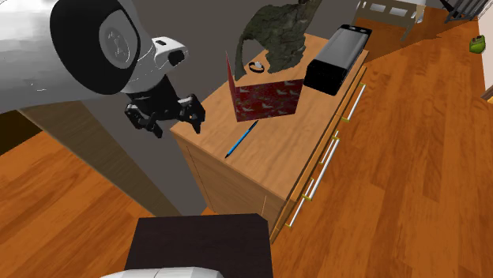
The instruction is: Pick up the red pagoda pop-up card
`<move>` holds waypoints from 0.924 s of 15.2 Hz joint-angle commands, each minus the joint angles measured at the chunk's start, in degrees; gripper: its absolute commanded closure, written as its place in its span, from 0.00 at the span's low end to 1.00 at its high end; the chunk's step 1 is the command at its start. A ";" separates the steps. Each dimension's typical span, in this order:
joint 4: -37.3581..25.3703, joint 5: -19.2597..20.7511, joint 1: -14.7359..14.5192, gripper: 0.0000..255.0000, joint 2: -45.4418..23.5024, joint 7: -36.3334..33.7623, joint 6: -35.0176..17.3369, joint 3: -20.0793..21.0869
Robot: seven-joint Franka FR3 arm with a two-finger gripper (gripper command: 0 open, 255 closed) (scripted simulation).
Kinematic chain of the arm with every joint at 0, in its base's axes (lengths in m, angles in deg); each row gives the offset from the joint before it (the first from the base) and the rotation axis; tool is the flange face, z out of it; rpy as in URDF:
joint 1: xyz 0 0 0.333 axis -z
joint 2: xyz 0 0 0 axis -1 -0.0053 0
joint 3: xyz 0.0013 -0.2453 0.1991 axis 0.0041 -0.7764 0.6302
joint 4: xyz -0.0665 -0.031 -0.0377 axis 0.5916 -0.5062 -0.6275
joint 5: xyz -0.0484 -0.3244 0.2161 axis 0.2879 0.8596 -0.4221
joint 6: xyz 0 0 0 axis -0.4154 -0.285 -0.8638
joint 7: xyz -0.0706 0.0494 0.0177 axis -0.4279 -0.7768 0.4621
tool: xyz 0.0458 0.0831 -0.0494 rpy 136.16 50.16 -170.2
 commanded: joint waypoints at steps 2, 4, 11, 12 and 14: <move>-1.32 0.58 0.14 0.00 -2.01 1.58 -0.63 -1.01; -4.19 1.56 0.30 0.00 -6.14 4.68 -1.75 -2.95; -16.79 2.83 0.17 0.00 -21.41 15.43 -3.91 -8.81; -18.91 2.74 0.13 0.00 -23.69 16.98 -3.97 -9.53; -23.42 2.37 0.03 0.00 -28.33 20.09 -3.90 -10.89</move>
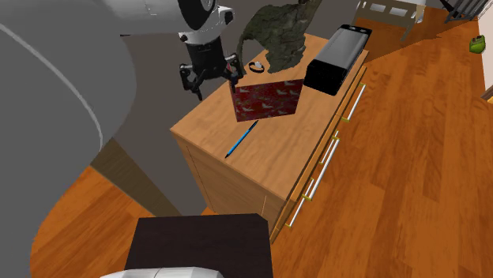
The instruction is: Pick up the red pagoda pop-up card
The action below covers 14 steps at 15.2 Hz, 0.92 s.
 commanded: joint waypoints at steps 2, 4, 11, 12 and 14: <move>-7.97 -0.79 0.02 0.00 -7.71 5.06 0.63 -2.03; -13.27 -1.67 0.17 0.00 -12.63 8.19 1.32 -3.05; -17.82 -3.08 0.73 0.00 -19.29 12.17 -0.31 -4.07; -16.97 -3.06 0.73 0.00 -19.23 12.12 -1.09 -4.07; -15.34 -3.02 0.74 0.00 -19.15 12.01 -2.64 -4.08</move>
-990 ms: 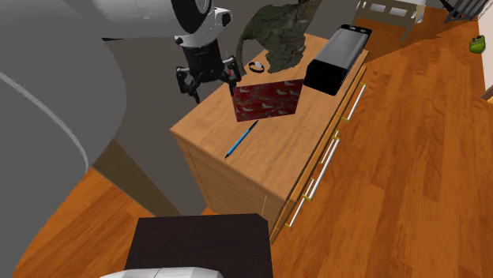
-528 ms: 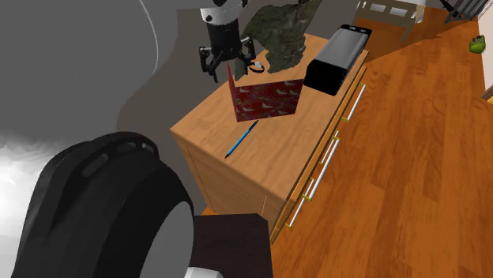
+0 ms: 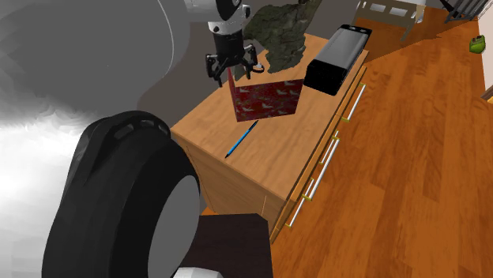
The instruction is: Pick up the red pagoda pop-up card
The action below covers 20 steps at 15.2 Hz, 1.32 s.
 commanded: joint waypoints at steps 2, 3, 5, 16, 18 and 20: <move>1.58 0.07 0.02 0.00 0.26 -0.06 -1.35 -0.02; 1.69 0.09 0.02 1.00 0.37 -0.06 -1.35 -0.02; 1.58 0.07 0.03 1.00 0.29 -0.03 -1.33 -0.03; -1.73 -0.01 0.01 1.00 0.07 0.15 1.77 0.00; -3.48 -0.06 0.01 1.00 -0.10 0.27 3.34 0.00; -5.30 -0.13 0.01 1.00 -0.34 0.40 4.93 -0.01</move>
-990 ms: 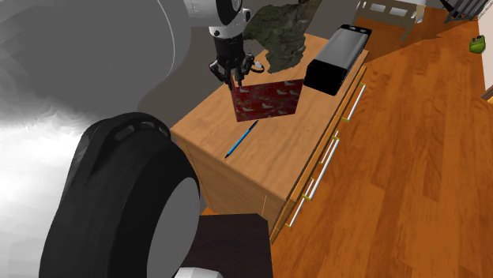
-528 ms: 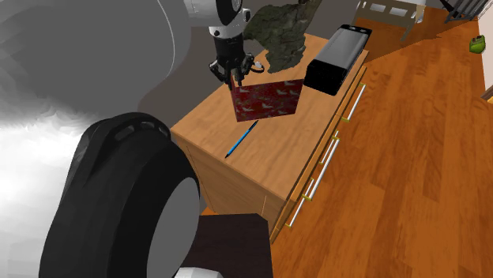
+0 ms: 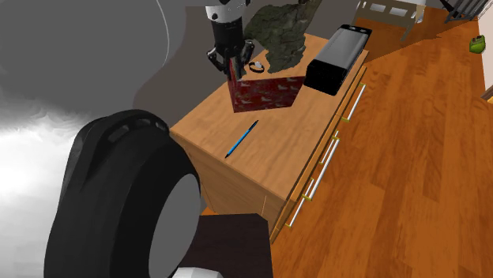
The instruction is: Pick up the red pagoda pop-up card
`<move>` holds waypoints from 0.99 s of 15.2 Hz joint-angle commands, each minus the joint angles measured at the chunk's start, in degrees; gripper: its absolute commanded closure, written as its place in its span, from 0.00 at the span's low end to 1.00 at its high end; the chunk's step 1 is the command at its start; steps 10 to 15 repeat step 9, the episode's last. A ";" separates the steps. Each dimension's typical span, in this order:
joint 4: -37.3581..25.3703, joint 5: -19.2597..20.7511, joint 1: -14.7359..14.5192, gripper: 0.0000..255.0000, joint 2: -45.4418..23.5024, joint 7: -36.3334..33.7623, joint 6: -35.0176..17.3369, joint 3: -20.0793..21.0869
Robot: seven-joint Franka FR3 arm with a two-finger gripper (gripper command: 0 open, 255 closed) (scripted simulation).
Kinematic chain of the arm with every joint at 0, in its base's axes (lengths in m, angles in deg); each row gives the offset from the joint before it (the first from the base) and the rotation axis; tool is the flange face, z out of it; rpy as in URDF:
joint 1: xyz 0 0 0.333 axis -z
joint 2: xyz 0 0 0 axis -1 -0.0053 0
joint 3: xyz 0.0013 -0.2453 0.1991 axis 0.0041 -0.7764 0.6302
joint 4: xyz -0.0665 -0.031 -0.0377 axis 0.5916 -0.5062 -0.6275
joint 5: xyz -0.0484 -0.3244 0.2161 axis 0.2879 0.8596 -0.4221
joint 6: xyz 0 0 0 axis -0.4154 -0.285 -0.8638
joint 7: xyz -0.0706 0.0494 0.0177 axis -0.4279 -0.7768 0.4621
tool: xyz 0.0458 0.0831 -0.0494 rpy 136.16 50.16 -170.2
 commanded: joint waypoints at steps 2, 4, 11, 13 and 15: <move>-2.87 -0.10 0.03 1.00 -0.42 0.22 2.41 -0.03; -4.85 -0.18 0.04 1.00 -0.78 0.37 4.04 -0.04; -8.16 -0.32 0.08 1.00 -1.47 0.62 6.66 -0.08; -8.16 -0.32 0.08 1.00 -1.47 0.62 6.66 -0.08; -8.16 -0.32 0.08 1.00 -1.47 0.62 6.66 -0.08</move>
